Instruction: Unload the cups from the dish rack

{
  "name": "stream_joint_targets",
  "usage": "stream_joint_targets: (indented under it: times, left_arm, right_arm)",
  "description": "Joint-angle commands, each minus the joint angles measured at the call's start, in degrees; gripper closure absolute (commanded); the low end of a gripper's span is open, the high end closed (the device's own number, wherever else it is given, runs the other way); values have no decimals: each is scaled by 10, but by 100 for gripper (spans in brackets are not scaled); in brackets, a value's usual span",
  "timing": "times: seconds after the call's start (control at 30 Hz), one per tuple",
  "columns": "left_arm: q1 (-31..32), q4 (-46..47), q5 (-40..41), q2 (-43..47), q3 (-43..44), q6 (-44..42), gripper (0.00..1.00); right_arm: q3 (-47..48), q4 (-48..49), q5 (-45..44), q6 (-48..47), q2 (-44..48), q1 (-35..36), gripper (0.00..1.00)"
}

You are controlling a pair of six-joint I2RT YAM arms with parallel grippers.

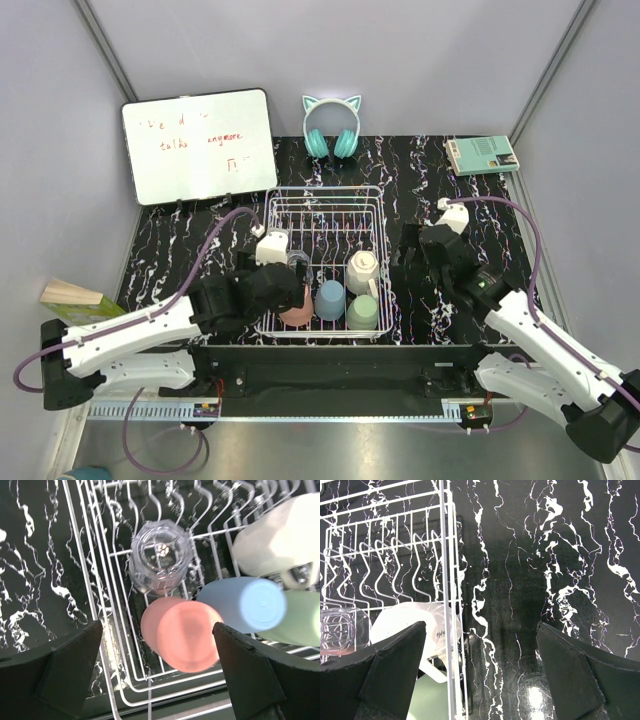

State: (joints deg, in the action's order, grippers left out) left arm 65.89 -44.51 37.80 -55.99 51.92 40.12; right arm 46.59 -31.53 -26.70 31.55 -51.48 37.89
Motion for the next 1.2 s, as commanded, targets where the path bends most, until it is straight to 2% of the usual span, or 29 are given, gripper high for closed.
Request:
stream_joint_targets:
  times: [0.0,0.3,0.67,1.17]
  left_arm:
    - [2,3,26,-16,-10,35,1]
    - [6,24,12,-28,-22,40,1]
    - [35,28,50,8,4,45,1]
    - [42,72,18,-58,-30,52,1]
  right_arm:
    - [-5,6,-7,11,16,4,0]
    - [-11,7,-5,15,9,5,0]
    - [-20,7,-2,22,15,5,0]
    - [-26,10,1,26,14,4,0]
